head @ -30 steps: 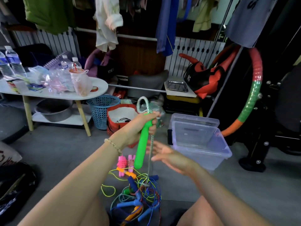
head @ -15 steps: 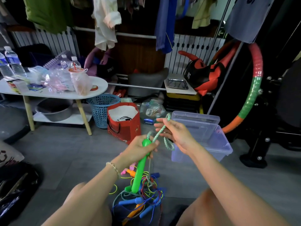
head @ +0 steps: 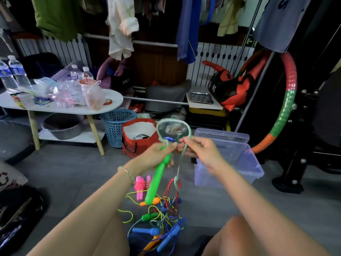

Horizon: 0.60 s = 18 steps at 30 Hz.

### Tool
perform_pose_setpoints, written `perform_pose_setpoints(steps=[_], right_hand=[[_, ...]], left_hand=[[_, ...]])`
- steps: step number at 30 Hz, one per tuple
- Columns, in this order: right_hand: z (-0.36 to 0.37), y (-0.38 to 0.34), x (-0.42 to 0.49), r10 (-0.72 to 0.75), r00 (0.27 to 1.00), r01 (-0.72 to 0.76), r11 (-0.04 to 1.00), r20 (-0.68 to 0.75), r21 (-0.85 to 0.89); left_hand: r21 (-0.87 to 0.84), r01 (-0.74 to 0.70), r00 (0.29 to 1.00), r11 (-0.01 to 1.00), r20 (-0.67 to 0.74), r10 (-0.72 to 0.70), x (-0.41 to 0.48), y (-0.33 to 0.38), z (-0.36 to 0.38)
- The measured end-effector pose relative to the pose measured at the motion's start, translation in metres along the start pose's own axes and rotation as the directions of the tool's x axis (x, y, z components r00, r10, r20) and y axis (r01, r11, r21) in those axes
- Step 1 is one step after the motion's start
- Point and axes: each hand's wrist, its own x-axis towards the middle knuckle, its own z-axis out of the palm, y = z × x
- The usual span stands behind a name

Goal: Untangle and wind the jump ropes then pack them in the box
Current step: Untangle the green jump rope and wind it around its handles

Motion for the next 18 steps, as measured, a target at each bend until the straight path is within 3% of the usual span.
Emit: perform_pose_setpoints(steps=[3, 6, 9, 13, 18], right_hand=[[-0.001, -0.016, 0.008, -0.042, 0.995, 0.046, 0.998, -0.087, 0.038], [-0.003, -0.016, 0.009, -0.034, 0.993, 0.040, 0.998, -0.116, 0.046], [-0.005, 0.004, 0.003, 0.027, 1.000, -0.027, 0.999, 0.004, -0.016], [0.001, 0.039, -0.015, 0.150, 0.971, -0.117, 0.977, 0.186, -0.179], [0.005, 0.036, -0.013, -0.044, 0.990, 0.072, 0.974, 0.133, -0.214]], left_hand=[[-0.014, -0.025, 0.997, 1.000, 0.070, 0.026, -0.008, -0.020, 0.017], [0.002, -0.105, 0.994, 0.994, 0.001, 0.105, -0.008, -0.017, 0.020], [-0.052, -0.167, 0.985, 0.985, -0.063, 0.164, -0.005, -0.005, 0.019], [-0.285, -0.182, 0.977, 0.941, -0.158, 0.141, 0.004, 0.022, 0.010], [-0.447, -0.237, 0.966, 0.863, -0.202, 0.161, 0.015, 0.045, 0.001]])
